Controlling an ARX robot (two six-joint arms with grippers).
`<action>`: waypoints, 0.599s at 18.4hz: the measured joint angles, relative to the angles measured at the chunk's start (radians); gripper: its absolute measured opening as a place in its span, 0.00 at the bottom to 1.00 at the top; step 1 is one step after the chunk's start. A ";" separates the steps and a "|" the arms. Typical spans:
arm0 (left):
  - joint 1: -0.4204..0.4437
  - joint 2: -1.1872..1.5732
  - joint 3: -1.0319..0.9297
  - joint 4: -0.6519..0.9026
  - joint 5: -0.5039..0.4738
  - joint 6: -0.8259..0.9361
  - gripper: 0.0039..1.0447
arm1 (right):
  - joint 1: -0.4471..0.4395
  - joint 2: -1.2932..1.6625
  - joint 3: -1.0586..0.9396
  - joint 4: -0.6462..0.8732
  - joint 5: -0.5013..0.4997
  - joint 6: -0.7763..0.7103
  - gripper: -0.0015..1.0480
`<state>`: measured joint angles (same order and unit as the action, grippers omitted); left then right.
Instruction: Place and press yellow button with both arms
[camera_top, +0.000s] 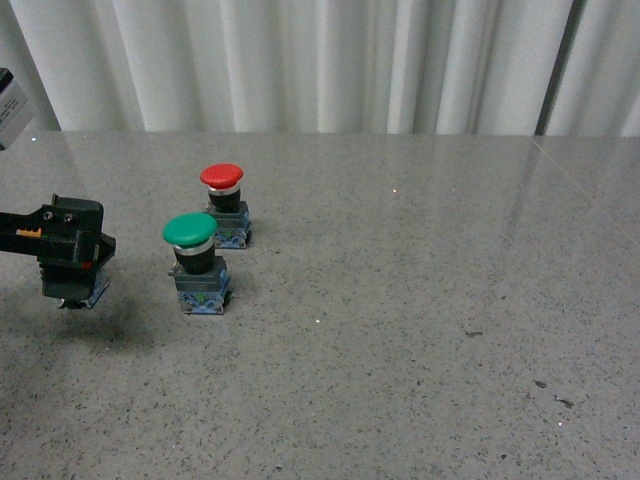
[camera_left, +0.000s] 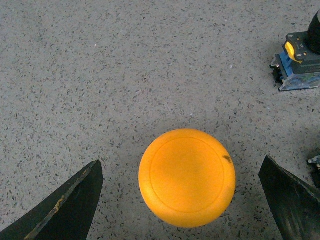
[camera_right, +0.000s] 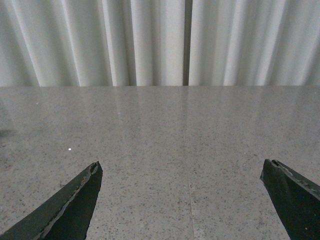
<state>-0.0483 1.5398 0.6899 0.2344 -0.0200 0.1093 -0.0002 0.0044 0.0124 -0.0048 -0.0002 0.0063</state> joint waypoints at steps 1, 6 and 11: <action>-0.001 0.000 0.000 0.000 0.000 0.003 0.92 | 0.000 0.000 0.000 0.000 0.000 0.000 0.94; 0.000 -0.017 -0.003 0.013 -0.015 0.003 0.49 | 0.000 0.000 0.000 0.000 0.000 0.000 0.94; -0.119 -0.199 0.047 -0.071 -0.064 -0.009 0.35 | 0.000 0.000 0.000 0.000 0.000 0.000 0.94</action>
<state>-0.1669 1.3411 0.7368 0.1631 -0.0837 0.1001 -0.0002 0.0044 0.0124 -0.0044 -0.0002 0.0063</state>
